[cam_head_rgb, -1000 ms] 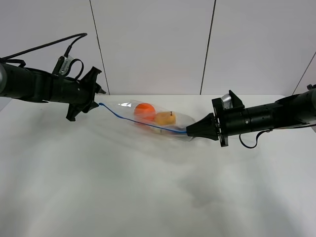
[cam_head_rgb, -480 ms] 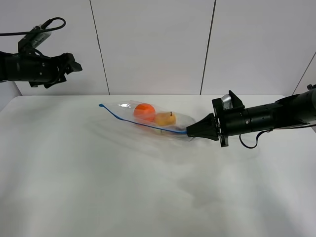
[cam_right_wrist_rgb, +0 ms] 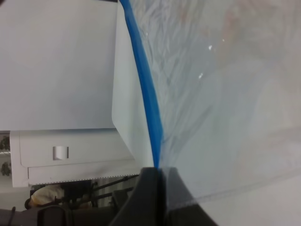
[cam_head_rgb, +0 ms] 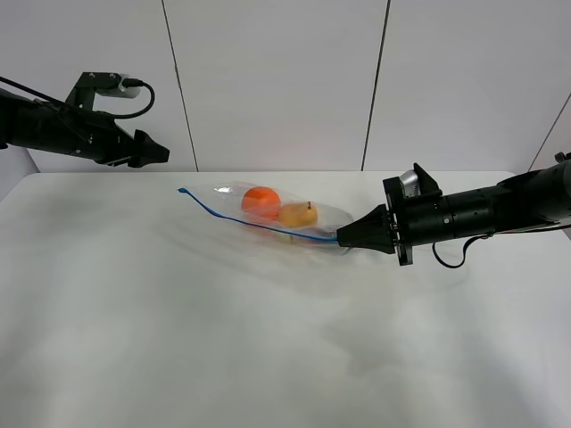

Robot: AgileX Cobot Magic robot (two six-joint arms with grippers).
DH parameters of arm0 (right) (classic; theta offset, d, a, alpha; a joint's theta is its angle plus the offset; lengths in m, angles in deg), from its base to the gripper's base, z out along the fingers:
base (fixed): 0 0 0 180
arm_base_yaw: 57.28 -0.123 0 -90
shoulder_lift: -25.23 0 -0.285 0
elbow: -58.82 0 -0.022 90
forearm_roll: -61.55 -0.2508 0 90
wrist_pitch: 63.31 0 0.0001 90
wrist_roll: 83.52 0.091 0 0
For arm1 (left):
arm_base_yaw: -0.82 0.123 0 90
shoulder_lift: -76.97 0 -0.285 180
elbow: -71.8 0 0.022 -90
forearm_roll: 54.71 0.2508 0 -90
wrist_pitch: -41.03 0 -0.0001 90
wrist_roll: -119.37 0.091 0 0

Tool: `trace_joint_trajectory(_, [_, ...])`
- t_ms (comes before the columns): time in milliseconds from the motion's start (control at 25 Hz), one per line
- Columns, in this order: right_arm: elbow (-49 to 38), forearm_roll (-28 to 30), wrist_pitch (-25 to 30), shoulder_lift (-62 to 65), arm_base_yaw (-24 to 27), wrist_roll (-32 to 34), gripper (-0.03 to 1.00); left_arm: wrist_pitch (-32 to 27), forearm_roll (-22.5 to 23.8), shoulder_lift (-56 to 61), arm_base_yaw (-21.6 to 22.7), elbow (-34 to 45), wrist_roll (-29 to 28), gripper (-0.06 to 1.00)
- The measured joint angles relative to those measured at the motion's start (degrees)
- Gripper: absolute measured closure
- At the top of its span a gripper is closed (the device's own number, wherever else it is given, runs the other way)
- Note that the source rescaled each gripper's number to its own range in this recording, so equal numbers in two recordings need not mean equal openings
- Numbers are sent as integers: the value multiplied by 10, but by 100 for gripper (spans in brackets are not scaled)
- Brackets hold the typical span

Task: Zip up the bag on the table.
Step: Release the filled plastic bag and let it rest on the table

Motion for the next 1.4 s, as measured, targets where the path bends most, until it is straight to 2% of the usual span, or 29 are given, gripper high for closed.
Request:
trace_joint_trajectory(120, [0,0,0,0,0,0,97,-3,133,0,0,0,-122,5])
trace_joint_trajectory(200, [0,0,0,0,0,0,97,-13,208,0,0,0,-216,5])
trace_joint_trajectory(360, [0,0,0,0,0,0,97,-53,344,0,0,0,-370,5])
trace_joint_trajectory(520, [0,0,0,0,0,0,97,-100,451,0,0,0,-490,5])
trace_joint_trajectory(600, [0,0,0,0,0,0,97,-121,485,0,0,0,-544,5])
trace_joint_trajectory(920, [0,0,0,0,0,0,97,-226,570,1,0,-1,-675,5])
trace_joint_trajectory(1120, [0,0,0,0,0,0,97,-316,577,17,0,-1,-704,5])
trace_joint_trajectory(1400, [0,0,0,0,0,0,97,-375,578,91,0,-1,-726,5])
